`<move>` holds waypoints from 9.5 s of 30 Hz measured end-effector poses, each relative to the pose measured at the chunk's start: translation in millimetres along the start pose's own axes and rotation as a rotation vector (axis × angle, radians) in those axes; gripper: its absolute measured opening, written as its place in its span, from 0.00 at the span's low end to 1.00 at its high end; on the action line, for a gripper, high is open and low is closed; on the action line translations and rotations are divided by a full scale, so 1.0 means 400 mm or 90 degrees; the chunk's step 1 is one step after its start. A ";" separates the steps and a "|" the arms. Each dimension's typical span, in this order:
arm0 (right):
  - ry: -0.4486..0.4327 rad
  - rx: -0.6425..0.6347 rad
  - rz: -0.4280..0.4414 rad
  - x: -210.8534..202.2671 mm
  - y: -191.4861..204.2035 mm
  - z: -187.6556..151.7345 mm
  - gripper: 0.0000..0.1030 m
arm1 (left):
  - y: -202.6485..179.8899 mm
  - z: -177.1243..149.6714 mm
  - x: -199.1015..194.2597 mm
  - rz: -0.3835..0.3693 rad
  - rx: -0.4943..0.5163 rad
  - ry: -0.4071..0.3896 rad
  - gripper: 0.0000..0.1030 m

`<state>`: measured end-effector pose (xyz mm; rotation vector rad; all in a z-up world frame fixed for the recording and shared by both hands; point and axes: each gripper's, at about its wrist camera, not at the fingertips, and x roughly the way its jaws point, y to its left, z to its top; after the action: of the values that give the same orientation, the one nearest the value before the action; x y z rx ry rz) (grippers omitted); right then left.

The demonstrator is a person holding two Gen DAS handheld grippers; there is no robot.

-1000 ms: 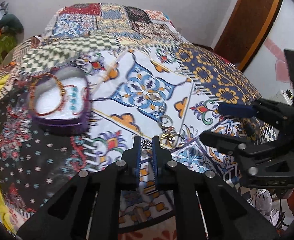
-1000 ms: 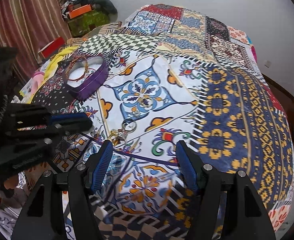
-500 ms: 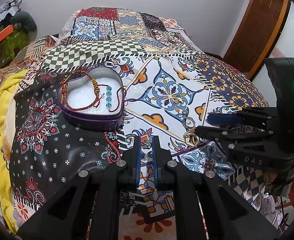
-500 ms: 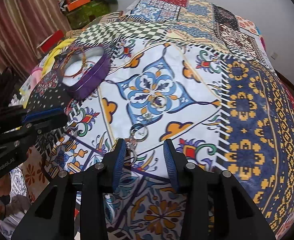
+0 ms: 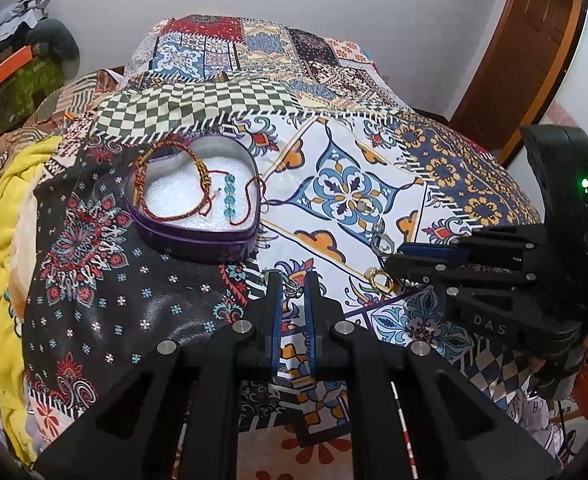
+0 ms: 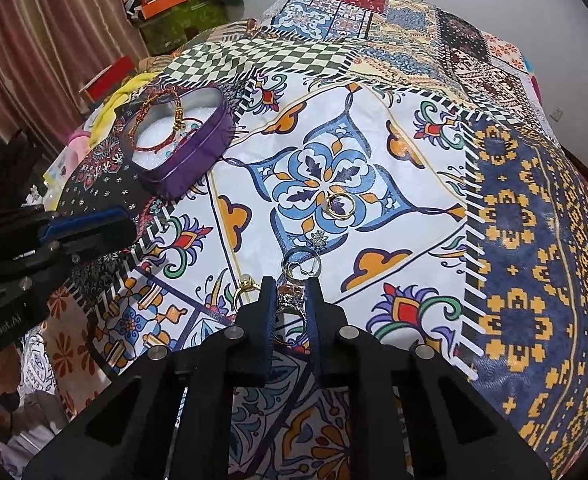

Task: Organize jewelry
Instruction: 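Carry the ring into the heart tin and open the right gripper, then move the right tool back toward the metal loops on the quilt, then grasp a small silver earring with the right gripper and lift it, then carry the earring over the heart tin and open the right gripper, then move the right tool back to the gold ring on the quilt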

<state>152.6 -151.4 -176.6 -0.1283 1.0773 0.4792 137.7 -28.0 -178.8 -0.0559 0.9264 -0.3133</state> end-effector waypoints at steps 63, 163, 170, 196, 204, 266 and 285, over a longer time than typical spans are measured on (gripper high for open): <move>-0.075 -0.092 0.042 0.046 0.184 0.250 0.12 | 0.199 0.165 -0.053 0.022 -0.085 -0.103 0.08; -0.023 0.056 -0.020 -0.014 -0.061 0.076 0.37 | -0.031 0.046 0.108 -0.018 0.001 0.041 0.05; 0.022 0.042 -0.015 0.051 -0.047 0.078 0.12 | -0.027 0.054 0.109 -0.016 0.001 0.031 0.05; -0.144 0.023 -0.003 -0.174 -0.023 0.161 0.09 | 0.014 0.123 -0.078 0.025 -0.013 -0.089 0.05; -0.173 0.004 0.017 -0.195 0.032 0.197 0.09 | 0.058 0.129 -0.131 0.048 -0.031 -0.119 0.05; -0.068 -0.045 0.128 0.078 0.199 0.292 0.09 | 0.249 0.149 -0.040 0.149 -0.094 -0.085 0.05; -0.127 -0.046 0.064 -0.077 0.155 0.286 0.26 | 0.212 0.153 -0.116 0.144 -0.082 -0.112 0.08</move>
<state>207.3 -68.1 -87.3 -0.0880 0.8735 0.6091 180.7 60.9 -121.2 -0.0952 0.7691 -0.0379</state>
